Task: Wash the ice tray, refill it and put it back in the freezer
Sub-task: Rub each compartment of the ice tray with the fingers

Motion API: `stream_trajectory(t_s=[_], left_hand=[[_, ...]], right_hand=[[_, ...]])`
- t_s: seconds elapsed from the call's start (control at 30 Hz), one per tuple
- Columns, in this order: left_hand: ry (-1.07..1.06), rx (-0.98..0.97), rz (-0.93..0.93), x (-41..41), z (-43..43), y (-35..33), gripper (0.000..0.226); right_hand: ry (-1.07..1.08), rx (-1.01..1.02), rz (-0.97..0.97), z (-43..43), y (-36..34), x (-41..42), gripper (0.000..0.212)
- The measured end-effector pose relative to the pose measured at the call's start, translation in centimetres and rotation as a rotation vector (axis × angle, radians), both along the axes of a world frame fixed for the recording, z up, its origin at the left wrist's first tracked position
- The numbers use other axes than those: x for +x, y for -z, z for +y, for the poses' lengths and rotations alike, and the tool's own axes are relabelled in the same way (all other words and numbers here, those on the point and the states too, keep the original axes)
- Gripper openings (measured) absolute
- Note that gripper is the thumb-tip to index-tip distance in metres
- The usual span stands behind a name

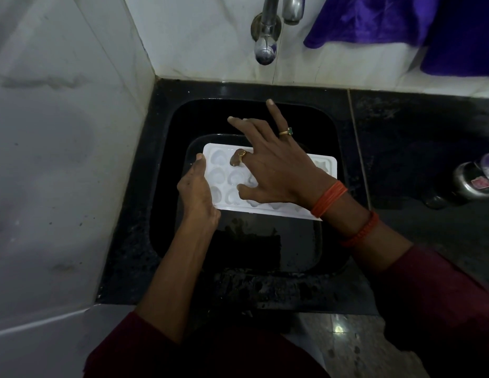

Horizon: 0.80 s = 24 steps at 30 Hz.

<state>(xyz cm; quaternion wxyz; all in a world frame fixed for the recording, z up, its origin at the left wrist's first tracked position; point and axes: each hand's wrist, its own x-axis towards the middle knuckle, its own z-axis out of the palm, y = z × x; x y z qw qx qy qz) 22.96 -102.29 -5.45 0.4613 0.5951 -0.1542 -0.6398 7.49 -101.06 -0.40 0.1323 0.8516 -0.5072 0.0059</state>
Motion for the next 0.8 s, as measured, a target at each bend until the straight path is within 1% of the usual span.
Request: stream_trajectory(t_s=[0.2, 0.37, 0.47, 0.57, 0.67, 0.8], left_hand=[[0.019, 0.01, 0.013, 0.0, -0.4, 0.6, 0.03], [0.009, 0.021, 0.034, 0.2, -0.1, 0.4, 0.033], [0.017, 0.009, 0.023, 0.1, 0.1, 0.0, 0.037], [0.018, 0.005, 0.009, 0.2, 0.2, -0.4, 0.03], [0.027, -0.001, 0.002, 0.4, 0.2, -0.9, 0.03], [0.035, -0.002, 0.004, 0.4, 0.3, -1.0, 0.029]], right_hand=[[0.006, 0.003, -0.015, -0.1, 0.1, 0.2, 0.057], [0.01, 0.038, 0.044, 0.1, 0.4, 0.4, 0.066], [0.012, 0.024, 0.06, 0.1, 0.1, 0.2, 0.063], [0.036, 0.014, 0.068, 0.0, -0.3, 0.1, 0.065], [0.07, -0.004, 0.097, 0.0, -0.5, 0.1, 0.068], [0.053, -0.036, 0.086, 0.2, -0.6, 0.1, 0.062]])
